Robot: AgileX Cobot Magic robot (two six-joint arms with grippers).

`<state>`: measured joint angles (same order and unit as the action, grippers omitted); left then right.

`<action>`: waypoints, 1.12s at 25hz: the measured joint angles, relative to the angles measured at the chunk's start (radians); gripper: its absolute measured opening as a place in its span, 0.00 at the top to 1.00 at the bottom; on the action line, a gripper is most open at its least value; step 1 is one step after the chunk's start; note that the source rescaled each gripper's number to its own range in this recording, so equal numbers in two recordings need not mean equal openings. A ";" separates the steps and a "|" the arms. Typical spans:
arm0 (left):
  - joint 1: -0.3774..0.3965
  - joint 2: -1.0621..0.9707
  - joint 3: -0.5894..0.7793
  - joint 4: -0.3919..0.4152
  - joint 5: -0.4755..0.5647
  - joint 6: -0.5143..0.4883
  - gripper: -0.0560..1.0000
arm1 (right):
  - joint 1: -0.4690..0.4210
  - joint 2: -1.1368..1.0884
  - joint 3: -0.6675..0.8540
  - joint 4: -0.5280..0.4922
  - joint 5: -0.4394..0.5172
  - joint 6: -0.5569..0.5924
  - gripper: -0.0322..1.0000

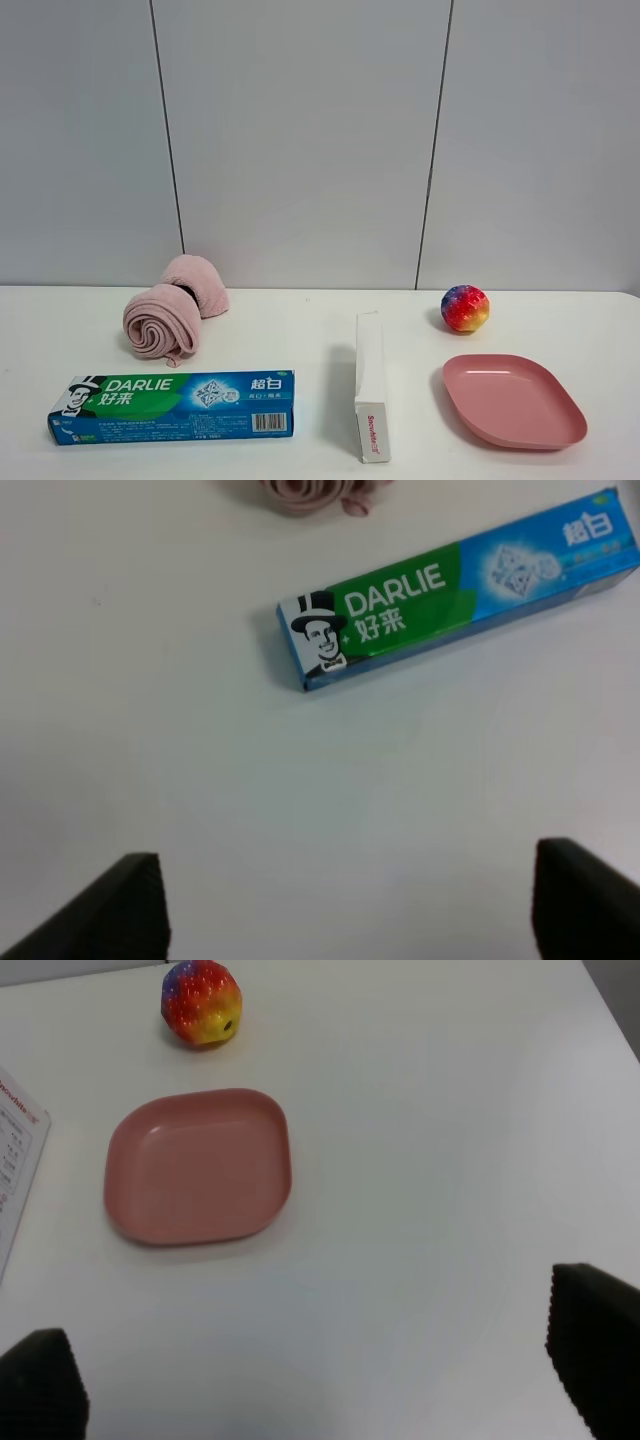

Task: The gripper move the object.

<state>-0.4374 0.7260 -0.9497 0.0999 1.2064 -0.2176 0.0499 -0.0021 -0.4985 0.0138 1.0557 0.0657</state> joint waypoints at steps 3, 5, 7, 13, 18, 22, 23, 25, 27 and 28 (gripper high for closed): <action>0.000 -0.159 0.077 -0.002 0.006 -0.048 0.33 | 0.000 0.000 0.000 0.000 0.000 0.000 0.00; 0.000 -0.268 0.130 -0.002 0.009 -0.072 0.33 | 0.000 0.000 0.000 0.000 0.000 0.000 0.00; 0.000 -0.362 0.175 -0.002 0.012 -0.090 0.32 | 0.000 0.000 0.000 0.000 0.000 0.000 0.00; 0.018 -0.586 0.259 0.021 0.013 -0.069 0.32 | 0.000 0.000 0.000 0.000 0.000 0.000 0.00; 0.138 -0.704 0.291 0.018 0.009 0.018 0.32 | 0.000 0.000 0.000 0.000 0.000 0.000 0.00; 0.252 -0.732 0.344 -0.042 -0.015 0.136 0.32 | 0.000 0.000 0.000 0.000 0.000 0.000 0.00; 0.278 -0.732 0.369 -0.066 -0.038 0.162 0.32 | 0.000 0.000 0.000 0.000 0.000 0.000 0.00; 0.315 -0.732 0.411 -0.108 -0.081 0.199 0.32 | 0.000 0.000 0.000 0.000 0.000 0.000 0.00; 0.343 -0.732 0.434 -0.112 -0.126 0.207 0.32 | 0.000 0.000 0.000 0.000 0.000 0.000 0.00; 0.353 -0.732 0.440 -0.109 -0.136 0.205 0.32 | 0.000 0.000 0.000 0.000 0.000 0.000 0.00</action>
<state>-0.0840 -0.0062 -0.5096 -0.0090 1.0699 -0.0127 0.0499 -0.0021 -0.4985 0.0138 1.0557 0.0657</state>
